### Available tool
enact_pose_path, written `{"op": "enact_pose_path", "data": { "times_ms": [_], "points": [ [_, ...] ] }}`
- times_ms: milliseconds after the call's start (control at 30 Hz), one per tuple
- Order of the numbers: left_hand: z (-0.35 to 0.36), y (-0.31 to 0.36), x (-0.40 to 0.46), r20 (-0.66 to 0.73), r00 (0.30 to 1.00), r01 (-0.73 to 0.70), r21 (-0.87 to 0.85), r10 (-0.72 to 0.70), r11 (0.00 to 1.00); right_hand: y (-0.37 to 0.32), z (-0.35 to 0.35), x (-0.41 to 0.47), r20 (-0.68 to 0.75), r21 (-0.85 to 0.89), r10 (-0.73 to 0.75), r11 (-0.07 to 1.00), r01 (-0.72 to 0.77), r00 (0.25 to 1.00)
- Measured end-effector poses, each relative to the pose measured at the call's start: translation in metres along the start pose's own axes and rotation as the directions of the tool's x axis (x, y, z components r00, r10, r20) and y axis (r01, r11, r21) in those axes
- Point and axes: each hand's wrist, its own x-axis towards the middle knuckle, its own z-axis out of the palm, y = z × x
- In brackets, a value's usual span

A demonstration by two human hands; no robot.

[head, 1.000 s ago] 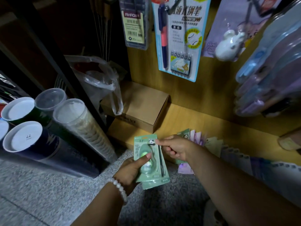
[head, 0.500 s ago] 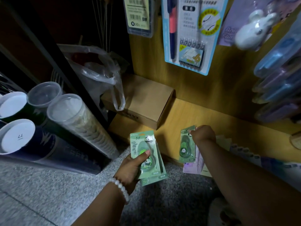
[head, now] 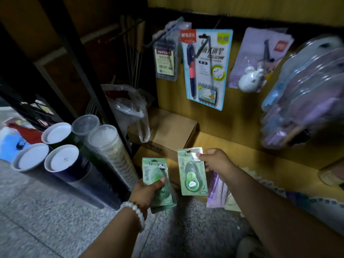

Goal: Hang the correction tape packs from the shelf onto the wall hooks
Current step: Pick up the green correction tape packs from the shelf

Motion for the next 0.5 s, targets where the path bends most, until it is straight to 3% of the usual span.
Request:
{"op": "enact_pose_path", "data": {
  "times_ms": [233,500],
  "points": [
    [-0.002,0.032,-0.054,0.092,0.988,-0.130,0.021,0.128,0.991,-0.026,0.006,-0.059,0.188,0.131,-0.100,0.988,0.076,0.977],
    [-0.004,0.070,-0.117,0.243,0.942,-0.216,-0.081,0.230,0.973,-0.071,0.013,-0.112,0.168,0.241,-0.221,0.954,0.177,0.961]
  ]
}}
